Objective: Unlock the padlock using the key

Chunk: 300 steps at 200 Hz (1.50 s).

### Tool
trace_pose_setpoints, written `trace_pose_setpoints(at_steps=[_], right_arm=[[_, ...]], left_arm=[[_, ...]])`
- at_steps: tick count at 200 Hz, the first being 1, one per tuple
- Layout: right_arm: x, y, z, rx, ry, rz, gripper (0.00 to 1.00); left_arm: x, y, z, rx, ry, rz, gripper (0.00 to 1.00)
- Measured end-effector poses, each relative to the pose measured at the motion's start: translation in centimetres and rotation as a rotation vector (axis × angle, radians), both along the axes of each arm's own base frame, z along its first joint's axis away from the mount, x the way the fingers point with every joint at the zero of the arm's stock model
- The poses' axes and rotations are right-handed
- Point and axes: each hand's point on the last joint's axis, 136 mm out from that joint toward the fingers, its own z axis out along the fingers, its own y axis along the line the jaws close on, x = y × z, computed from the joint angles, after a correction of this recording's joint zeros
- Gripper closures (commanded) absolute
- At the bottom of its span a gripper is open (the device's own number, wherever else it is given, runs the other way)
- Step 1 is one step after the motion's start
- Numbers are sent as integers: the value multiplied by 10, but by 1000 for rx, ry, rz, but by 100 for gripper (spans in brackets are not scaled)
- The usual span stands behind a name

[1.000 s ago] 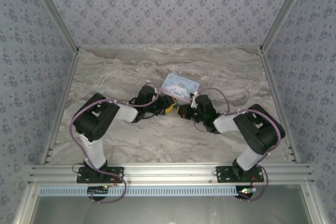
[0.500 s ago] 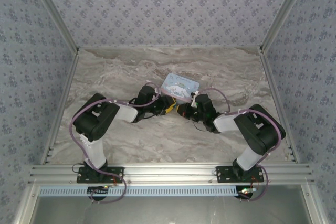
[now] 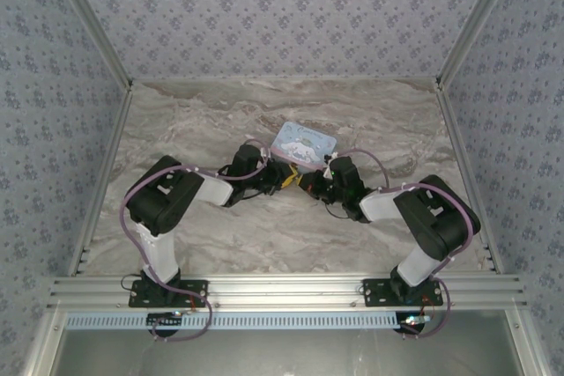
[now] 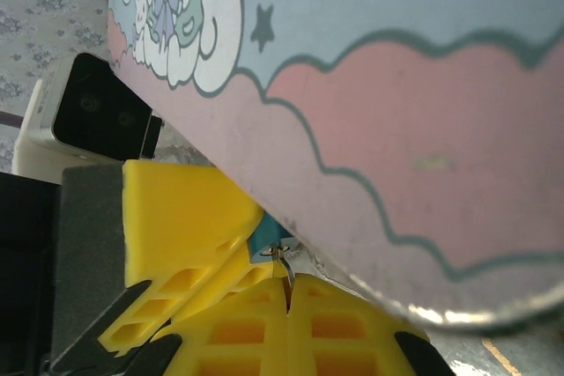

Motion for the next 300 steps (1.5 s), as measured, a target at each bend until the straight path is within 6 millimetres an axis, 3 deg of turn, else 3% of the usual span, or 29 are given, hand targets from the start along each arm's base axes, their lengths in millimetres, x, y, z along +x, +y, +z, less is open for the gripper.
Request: trace_pose_setpoints(at_steps=[62,153,206,230,249,300], right_arm=[[-4,-6,3,-47,-11,8,74],[-18,-36,34,-243,-220,69,49],[-25,-50,98,-357,-548,130,0],[-30,-57,123,-425,-685,156,0],[-33,-58,133,-510,-791,206,0],[-62,-31,111,-876,-1058,505,4]], left_arm=[[-2,-3,1,-2,-8,-5,97],[-2,-1,3,10,-5,7,100],[-3,0,3,15,1,8,100],[-2,0,3,15,2,10,100],[-2,0,3,14,4,11,100],[-2,0,4,-1,39,30,100]])
